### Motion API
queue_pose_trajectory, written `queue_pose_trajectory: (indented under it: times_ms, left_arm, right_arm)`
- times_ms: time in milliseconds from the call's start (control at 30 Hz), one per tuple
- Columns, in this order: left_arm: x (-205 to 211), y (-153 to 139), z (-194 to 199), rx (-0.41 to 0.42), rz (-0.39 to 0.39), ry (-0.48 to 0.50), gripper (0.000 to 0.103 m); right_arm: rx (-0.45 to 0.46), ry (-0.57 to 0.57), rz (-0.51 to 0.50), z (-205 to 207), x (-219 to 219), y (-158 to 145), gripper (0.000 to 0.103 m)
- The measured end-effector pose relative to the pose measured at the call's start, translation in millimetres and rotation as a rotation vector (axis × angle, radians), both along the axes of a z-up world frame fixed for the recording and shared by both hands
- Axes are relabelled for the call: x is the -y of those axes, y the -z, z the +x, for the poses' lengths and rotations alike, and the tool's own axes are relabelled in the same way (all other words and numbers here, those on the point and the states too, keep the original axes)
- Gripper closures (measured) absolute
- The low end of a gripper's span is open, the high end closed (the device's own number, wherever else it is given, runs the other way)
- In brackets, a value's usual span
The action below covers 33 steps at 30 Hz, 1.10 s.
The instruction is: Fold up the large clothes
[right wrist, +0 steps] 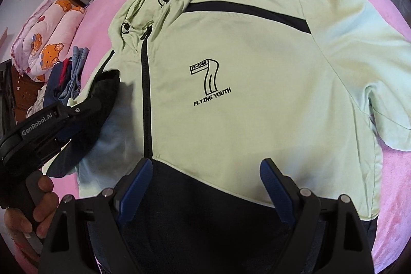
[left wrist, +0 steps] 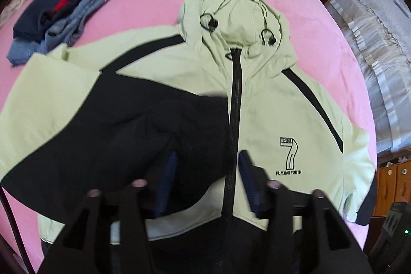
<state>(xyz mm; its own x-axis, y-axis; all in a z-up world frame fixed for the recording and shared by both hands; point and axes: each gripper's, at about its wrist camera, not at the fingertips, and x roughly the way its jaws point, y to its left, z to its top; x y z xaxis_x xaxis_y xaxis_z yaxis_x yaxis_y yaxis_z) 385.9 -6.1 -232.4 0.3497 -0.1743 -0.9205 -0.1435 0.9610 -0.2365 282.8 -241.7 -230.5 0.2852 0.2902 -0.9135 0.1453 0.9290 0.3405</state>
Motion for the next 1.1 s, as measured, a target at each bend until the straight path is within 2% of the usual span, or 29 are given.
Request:
queue_pose_trajectory:
  times_ms: [100, 200, 300, 600, 700, 833, 900, 1100]
  left_arm:
    - [-7, -5, -3, -0.001, 0.011, -0.015, 0.038]
    - [-23, -22, -7, 0.022, 0.033, -0.029, 0.027]
    - [-41, -42, -14, 0.057, 0.056, -0.035, 0.022]
    - [-105, -70, -52, 0.046, 0.217, -0.064, 0.021]
    - [-128, -75, -72, 0.032, 0.239, -0.098, 0.021]
    - [-150, -73, -96, -0.006, 0.258, -0.119, 0.021]
    - [-161, -67, -108, -0.030, 0.263, -0.118, 0.019]
    - [-193, -22, -128, -0.154, 0.223, -0.148, 0.018]
  right_arm:
    - [-0.016, -0.016, 0.018, 1, -2, 5, 0.017]
    - [-0.026, -0.043, 0.046, 4, -8, 7, 0.017]
    - [-0.040, -0.056, 0.106, 7, -17, 9, 0.017]
    - [-0.157, -0.075, 0.302, 18, -65, 20, 0.018]
    - [-0.196, -0.086, 0.320, 19, -84, 25, 0.025]
    - [-0.248, -0.078, 0.332, 21, -105, 32, 0.028]
    - [-0.287, -0.050, 0.336, 23, -114, 38, 0.037]
    - [-0.326, 0.060, 0.312, 29, -127, 49, 0.046]
